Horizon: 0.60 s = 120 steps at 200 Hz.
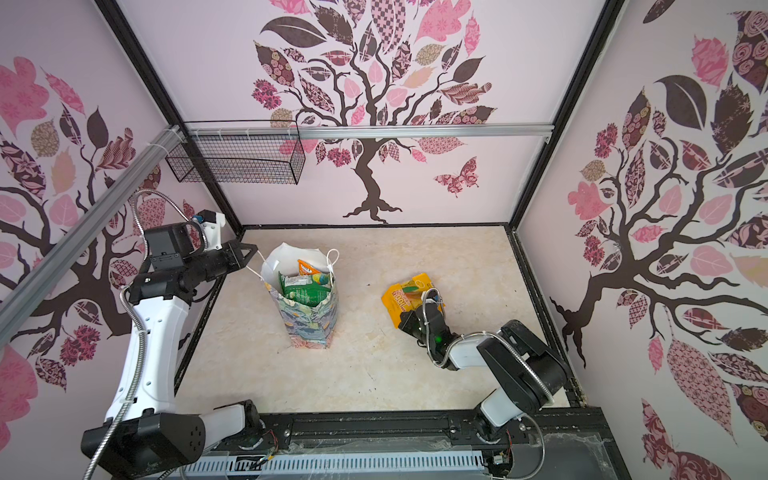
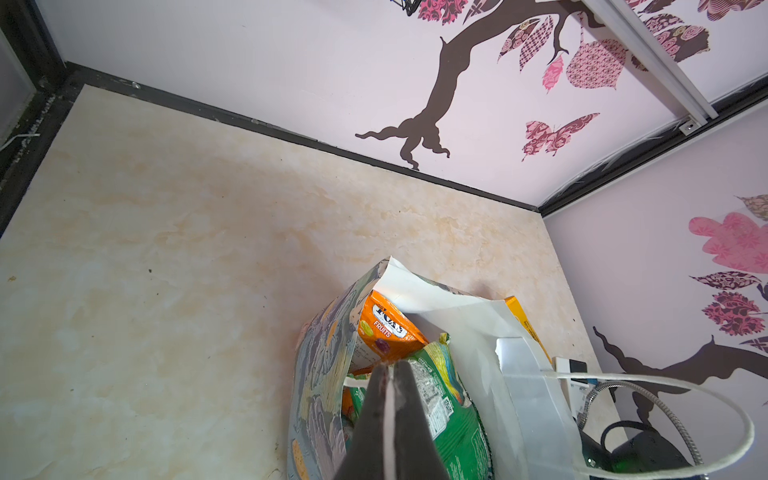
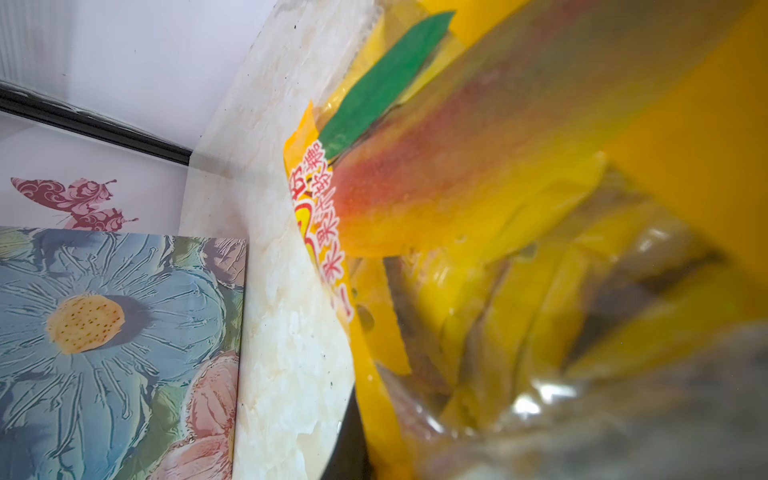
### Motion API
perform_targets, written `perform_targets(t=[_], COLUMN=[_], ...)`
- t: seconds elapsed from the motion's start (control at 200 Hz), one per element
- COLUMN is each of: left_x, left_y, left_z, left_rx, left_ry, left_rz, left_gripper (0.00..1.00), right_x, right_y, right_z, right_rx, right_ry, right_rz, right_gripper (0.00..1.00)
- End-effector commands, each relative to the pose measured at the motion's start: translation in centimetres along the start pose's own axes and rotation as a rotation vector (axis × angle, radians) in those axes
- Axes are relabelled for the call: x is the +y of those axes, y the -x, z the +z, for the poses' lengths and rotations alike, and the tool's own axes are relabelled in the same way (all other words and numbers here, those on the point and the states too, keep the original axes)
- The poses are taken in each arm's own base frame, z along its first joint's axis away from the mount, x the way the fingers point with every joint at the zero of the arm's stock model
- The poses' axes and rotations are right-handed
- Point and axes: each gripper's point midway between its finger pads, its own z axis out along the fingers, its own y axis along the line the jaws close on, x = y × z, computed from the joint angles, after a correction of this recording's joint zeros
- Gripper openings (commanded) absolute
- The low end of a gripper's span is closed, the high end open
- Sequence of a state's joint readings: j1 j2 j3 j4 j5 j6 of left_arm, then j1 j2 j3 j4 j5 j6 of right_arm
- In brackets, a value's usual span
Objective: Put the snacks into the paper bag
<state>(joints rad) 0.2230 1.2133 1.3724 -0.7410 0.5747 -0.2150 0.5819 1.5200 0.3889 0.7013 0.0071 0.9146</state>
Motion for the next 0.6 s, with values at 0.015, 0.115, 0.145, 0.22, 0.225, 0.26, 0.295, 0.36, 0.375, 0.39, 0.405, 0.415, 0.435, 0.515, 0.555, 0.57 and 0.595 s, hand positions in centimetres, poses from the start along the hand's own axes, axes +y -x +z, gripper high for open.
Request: perform_targets(t=[0.015,0.115,0.145,0.22,0.225,0.26,0.295,0.36,0.375,0.39,0.405,0.415,0.435,0.515,0.555,0.57,0.595], left_x=[-0.9,-0.9,-0.9,-0.9,-0.9,-0.9,-0.9,-1.0,-0.9,-0.9,-0.9,-0.9,-0.9,-0.9,-0.9,-1.0,-0.9], left_y=[0.9,0.8,0.9,0.8,0.9,0.8,0.8,0.9,0.9,0.9,0.9,0.9,0.9,0.9,0.9,1.0,0.9], left_z=[-0.8,-0.8,-0.8,-0.7,-0.7,-0.7,-0.7,-0.8,-0.8,-0.8,-0.8,-0.9,-0.8,-0.9,-1.0,-1.0,-1.0], left_rx=[-0.057,-0.057,-0.059,-0.055,-0.056,-0.054,-0.054,-0.061,-0.062,-0.063,-0.063,-0.063,-0.061,-0.063,-0.064,-0.067,-0.067], left_ry=[-0.033,-0.031,-0.032,-0.035,-0.034,-0.034,-0.035,-0.033,-0.031,-0.029,-0.029,-0.03,-0.03,-0.028,-0.027,-0.027,-0.025], left_rz=[0.03,0.03,0.03,0.029,0.029,0.029,0.03,0.033,0.032,0.032,0.031,0.033,0.031,0.033,0.034,0.037,0.037], left_gripper=[0.0,0.0,0.0,0.0,0.0,0.0,0.0,0.0,0.0,0.0,0.0,0.0,0.0,0.0,0.0,0.0,0.0], right_x=[3.5,5.0,5.6,7.1,7.2,8.1,8.8,9.9,10.1,10.4,10.7,10.8,11.1,12.4,13.0,13.2,13.5], right_y=[2.9,3.8,4.1,4.9,4.9,5.4,5.8,6.5,6.7,6.8,6.9,7.0,7.2,7.9,8.2,8.3,8.5], right_z=[-1.3,-2.4,-2.8,-3.8,-3.8,-4.4,-5.0,-6.0,-6.2,-6.4,-6.7,-6.8,-7.1,-8.2,-8.7,-8.9,-9.3], right_rx=[-0.077,-0.088,-0.088,-0.088,-0.086,-0.089,-0.094,-0.107,-0.111,-0.115,-0.118,-0.121,-0.126,-0.147,-0.159,-0.164,-0.173], right_ry=[0.06,0.079,0.085,0.09,0.091,0.105,0.115,0.128,0.132,0.137,0.144,0.146,0.151,0.185,0.2,0.206,0.216], right_rz=[-0.107,-0.192,-0.221,-0.284,-0.289,-0.315,-0.342,-0.371,-0.377,-0.381,-0.386,-0.388,-0.391,-0.401,-0.402,-0.402,-0.405], right_gripper=[0.0,0.0,0.0,0.0,0.0,0.0,0.0,0.0,0.0,0.0,0.0,0.0,0.0,0.0,0.0,0.0,0.0])
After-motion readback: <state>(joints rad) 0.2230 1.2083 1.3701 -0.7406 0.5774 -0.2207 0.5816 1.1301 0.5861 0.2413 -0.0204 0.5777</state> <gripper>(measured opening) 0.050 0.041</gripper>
